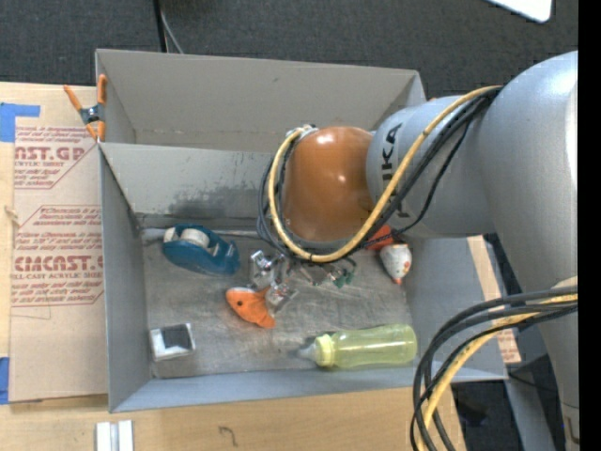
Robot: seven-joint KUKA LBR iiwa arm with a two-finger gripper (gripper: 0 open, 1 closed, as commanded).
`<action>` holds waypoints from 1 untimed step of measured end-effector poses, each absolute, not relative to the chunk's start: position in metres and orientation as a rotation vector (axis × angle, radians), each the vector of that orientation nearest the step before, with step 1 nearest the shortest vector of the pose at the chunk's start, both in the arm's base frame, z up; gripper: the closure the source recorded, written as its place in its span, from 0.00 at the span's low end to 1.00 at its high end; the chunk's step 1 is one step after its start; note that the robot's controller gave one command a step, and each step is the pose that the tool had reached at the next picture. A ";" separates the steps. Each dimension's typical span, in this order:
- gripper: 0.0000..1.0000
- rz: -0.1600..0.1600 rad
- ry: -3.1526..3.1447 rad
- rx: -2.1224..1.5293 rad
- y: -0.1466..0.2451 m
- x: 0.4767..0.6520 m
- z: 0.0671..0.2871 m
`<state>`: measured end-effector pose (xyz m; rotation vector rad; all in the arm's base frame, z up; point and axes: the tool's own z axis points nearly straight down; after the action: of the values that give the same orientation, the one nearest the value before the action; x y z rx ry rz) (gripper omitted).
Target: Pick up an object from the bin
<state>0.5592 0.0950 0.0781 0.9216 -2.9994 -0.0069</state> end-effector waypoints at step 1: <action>1.00 -0.005 -3.000 0.922 0.094 0.558 0.094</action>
Offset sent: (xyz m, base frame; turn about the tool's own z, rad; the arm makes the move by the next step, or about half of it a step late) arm 0.0000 0.0000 0.0579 0.0000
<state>0.5582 0.0943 0.0942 0.9223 -3.0001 -0.0047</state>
